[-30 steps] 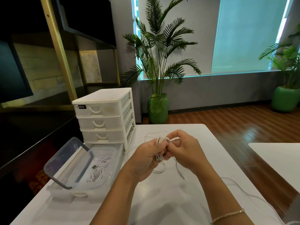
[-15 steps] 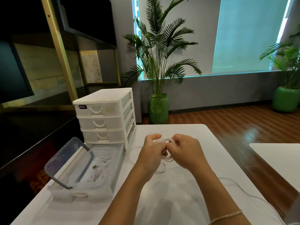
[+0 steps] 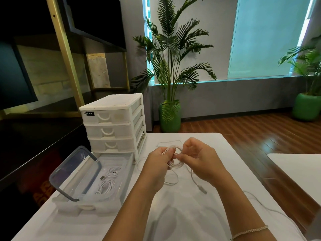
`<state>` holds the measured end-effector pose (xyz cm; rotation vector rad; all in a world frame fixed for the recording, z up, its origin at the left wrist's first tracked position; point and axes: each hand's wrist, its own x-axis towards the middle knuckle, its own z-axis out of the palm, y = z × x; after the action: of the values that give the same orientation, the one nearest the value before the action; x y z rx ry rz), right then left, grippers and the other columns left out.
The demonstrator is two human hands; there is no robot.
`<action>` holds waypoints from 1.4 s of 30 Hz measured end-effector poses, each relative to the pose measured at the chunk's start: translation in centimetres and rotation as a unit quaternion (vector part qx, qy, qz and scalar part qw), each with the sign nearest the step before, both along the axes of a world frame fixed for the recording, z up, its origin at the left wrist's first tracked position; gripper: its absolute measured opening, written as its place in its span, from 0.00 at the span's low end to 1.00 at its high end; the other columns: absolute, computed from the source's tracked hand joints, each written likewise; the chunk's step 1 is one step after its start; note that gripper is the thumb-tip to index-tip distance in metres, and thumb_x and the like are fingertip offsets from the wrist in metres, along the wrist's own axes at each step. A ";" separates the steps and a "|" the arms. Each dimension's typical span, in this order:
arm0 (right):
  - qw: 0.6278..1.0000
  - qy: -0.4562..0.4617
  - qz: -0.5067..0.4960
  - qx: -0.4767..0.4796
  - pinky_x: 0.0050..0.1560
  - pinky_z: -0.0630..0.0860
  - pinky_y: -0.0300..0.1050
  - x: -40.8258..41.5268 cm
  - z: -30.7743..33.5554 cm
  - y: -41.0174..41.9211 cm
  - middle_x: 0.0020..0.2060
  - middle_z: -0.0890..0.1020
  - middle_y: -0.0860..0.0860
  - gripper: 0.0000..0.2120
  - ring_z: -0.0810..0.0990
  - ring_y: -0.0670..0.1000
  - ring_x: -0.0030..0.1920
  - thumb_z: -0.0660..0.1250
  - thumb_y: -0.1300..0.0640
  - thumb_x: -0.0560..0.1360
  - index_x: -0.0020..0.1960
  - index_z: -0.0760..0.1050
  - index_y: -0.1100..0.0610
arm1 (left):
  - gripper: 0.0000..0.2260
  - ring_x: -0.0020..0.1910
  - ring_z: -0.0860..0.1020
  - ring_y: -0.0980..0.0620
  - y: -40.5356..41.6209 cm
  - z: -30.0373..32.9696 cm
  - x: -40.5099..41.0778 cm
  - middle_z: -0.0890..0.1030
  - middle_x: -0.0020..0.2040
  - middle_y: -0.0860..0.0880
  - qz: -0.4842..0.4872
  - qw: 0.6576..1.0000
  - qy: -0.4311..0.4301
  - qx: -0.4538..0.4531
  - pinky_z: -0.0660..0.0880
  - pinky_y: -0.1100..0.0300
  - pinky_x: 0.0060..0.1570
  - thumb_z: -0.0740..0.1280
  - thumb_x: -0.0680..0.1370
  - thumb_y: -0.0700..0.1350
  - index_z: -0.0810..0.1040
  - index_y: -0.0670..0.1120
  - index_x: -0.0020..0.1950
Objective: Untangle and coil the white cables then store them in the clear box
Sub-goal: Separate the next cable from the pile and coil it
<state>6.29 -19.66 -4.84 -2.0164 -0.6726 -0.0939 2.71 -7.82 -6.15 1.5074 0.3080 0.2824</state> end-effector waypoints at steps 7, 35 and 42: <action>0.988 -0.083 -0.070 -0.111 0.49 0.75 0.38 0.2 -0.3 0.3 0.52 0.84 0.48 0.10 0.78 0.46 0.48 0.68 0.50 0.73 0.53 0.82 0.50 | 0.09 0.43 0.79 0.50 0.0 0.3 -0.1 0.83 0.41 0.48 0.018 0.998 -0.041 -0.048 0.74 0.55 0.54 0.60 0.80 0.43 0.80 0.46 0.44; 0.967 0.182 -0.087 0.156 0.42 0.75 0.46 1.2 0.4 -0.6 0.31 0.75 0.52 0.15 0.74 0.50 0.33 0.58 0.48 0.78 0.39 0.75 0.55 | 0.10 0.45 0.70 0.54 0.9 -0.5 -0.1 0.73 0.48 0.53 -0.053 0.922 -0.038 0.382 0.66 0.72 0.41 0.53 0.82 0.49 0.71 0.49 0.58; 0.952 0.232 -0.102 0.172 0.45 0.78 0.45 1.0 0.2 0.2 0.42 0.82 0.55 0.15 0.82 0.54 0.42 0.52 0.49 0.80 0.43 0.71 0.56 | 0.08 0.40 0.71 0.56 0.2 -0.7 -0.4 0.73 0.40 0.57 -0.117 0.974 -0.046 0.190 0.68 0.68 0.41 0.54 0.82 0.48 0.72 0.52 0.53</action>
<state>7.32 -19.49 -4.64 -1.6759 -0.1338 0.1314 2.27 -7.60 -6.81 1.8824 -0.0030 0.2312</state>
